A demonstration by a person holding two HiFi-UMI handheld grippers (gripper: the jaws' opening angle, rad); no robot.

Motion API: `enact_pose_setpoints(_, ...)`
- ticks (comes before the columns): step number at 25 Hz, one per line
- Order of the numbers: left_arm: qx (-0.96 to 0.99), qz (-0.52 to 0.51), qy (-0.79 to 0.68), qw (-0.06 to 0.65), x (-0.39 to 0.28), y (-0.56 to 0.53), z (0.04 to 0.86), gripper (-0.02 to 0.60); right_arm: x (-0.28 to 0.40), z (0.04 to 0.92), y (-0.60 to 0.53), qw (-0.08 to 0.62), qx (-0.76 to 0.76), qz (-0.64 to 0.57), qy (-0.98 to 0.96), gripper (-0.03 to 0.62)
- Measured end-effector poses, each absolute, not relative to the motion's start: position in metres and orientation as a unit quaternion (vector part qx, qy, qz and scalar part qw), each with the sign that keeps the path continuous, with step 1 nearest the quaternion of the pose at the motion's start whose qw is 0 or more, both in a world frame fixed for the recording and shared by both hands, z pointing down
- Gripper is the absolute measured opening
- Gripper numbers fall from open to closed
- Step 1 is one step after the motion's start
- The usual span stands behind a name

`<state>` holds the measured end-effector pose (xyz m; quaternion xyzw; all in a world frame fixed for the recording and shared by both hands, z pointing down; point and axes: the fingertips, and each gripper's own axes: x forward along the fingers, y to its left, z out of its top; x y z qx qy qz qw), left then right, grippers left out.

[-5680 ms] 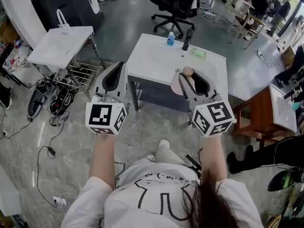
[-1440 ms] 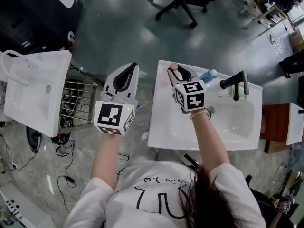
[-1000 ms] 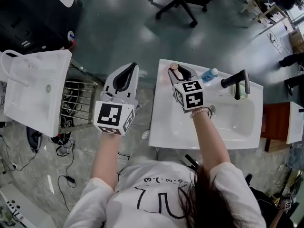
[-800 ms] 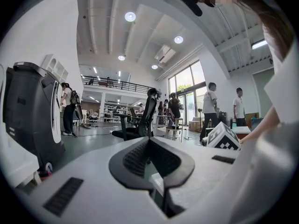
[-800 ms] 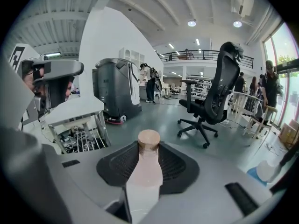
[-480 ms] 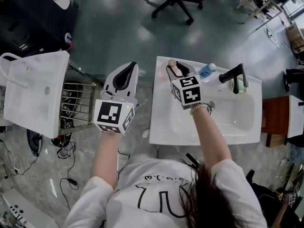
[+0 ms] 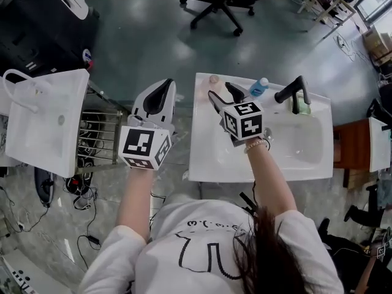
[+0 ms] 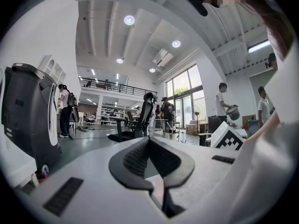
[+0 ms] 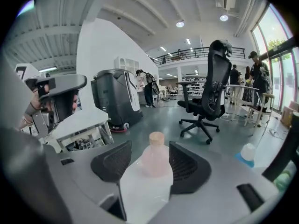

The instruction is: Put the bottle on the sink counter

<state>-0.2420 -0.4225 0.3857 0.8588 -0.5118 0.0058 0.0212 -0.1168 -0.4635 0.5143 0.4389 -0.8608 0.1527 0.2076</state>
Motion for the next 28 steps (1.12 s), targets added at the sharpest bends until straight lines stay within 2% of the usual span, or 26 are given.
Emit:
enact_pose_setpoints(18, 0.835, -0.019, -0.550, -0.024, -0.220, -0.366, 0.315, 0.009, -0.073, 0.397, -0.400, 0.138, 0.429, 0.083, -0.889, 0.250)
enact_pose_setpoints(28, 0.836, -0.032, -0.545, -0.058, -0.207, -0.346, 0.280, 0.009, -0.050, 0.338, -0.358, 0.107, 0.433, 0.024, -0.895, 0.209)
